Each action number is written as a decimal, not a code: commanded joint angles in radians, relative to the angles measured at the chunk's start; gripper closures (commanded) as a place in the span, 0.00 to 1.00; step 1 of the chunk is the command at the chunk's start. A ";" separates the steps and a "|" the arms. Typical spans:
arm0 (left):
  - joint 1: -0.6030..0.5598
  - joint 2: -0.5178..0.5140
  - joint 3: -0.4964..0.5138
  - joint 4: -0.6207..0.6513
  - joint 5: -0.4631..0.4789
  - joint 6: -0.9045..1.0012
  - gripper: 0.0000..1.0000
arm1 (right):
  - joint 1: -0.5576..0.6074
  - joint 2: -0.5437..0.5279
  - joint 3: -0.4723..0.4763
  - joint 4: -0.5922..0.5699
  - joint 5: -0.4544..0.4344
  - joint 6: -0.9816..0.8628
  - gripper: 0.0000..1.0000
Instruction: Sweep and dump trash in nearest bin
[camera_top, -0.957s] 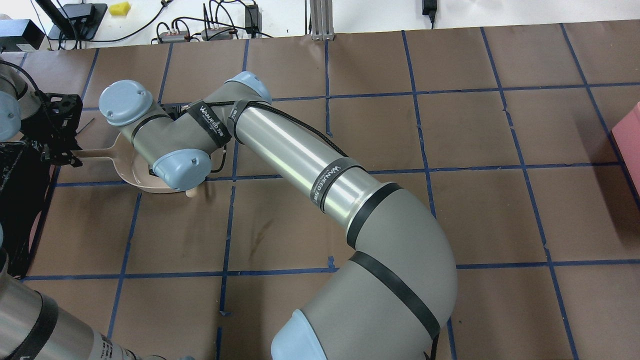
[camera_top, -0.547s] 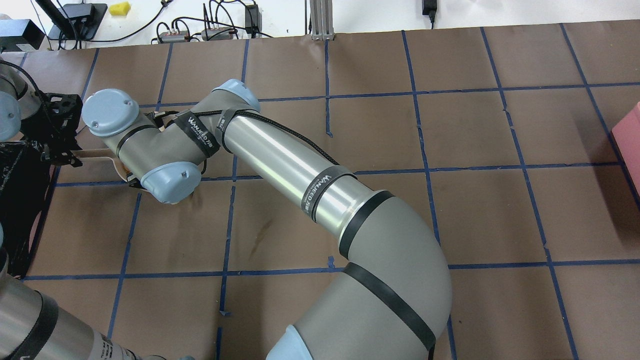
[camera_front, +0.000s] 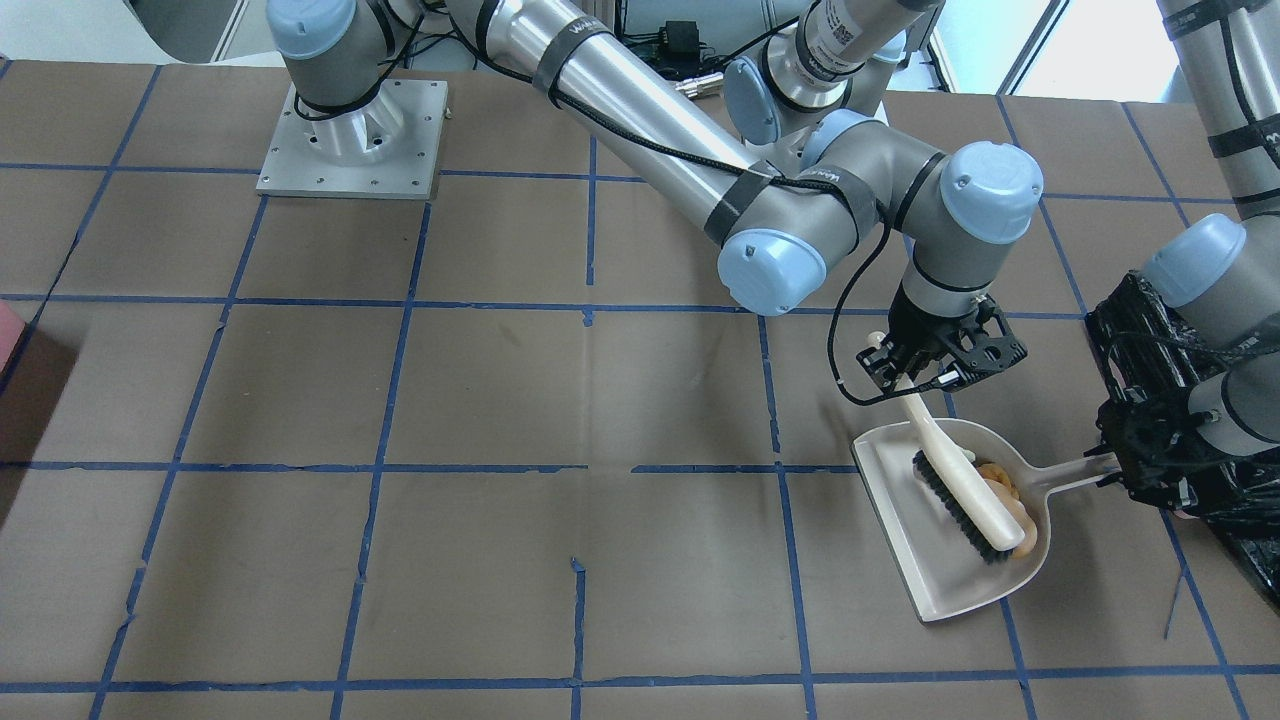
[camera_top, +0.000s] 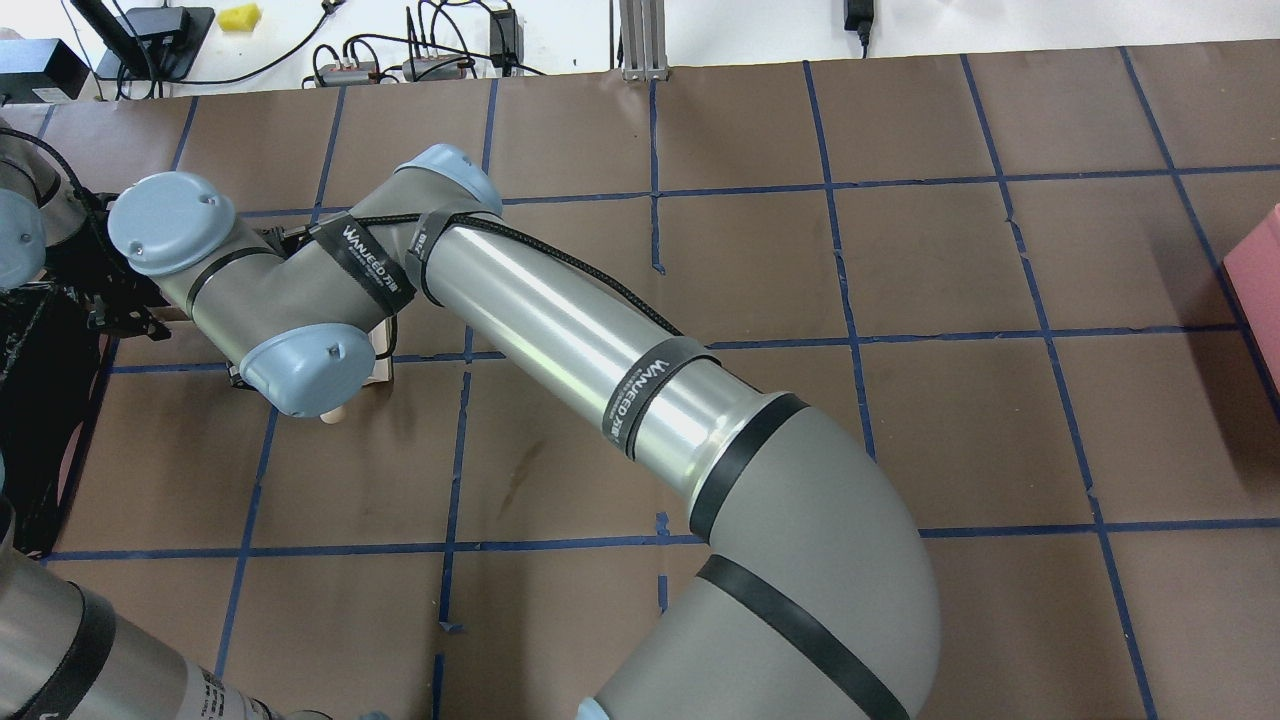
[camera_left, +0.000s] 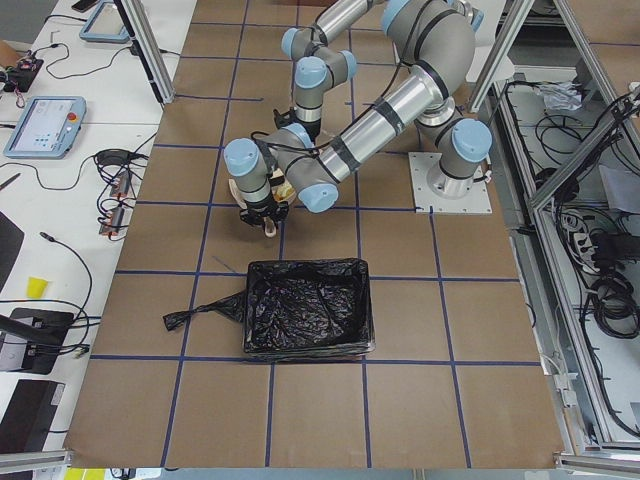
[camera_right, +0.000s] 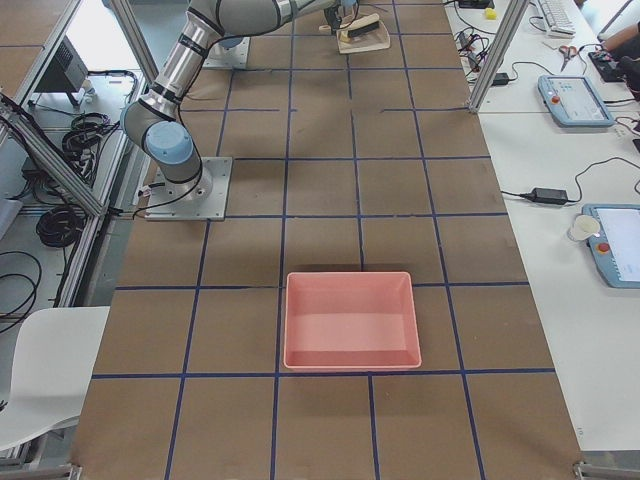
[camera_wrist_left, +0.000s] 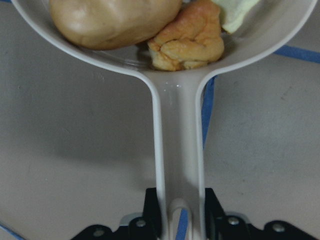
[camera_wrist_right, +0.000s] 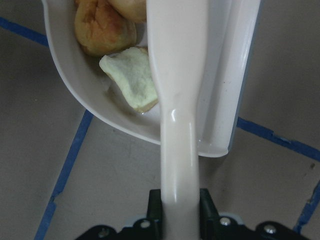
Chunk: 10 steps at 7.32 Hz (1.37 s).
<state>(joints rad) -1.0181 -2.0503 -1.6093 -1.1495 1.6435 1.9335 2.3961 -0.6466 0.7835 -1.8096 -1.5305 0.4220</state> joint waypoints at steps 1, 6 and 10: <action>0.000 0.002 -0.003 0.001 -0.001 -0.001 0.88 | -0.008 -0.050 0.034 0.096 -0.078 -0.002 1.00; 0.021 0.004 -0.003 0.001 -0.054 0.005 0.88 | -0.098 -0.475 0.573 0.164 -0.115 0.099 1.00; 0.100 0.024 -0.004 -0.038 -0.245 0.005 0.88 | -0.140 -0.651 0.906 0.013 -0.128 0.156 1.00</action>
<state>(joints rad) -0.9446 -2.0398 -1.6143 -1.1697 1.4691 1.9378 2.2618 -1.2545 1.6076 -1.7897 -1.6555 0.5473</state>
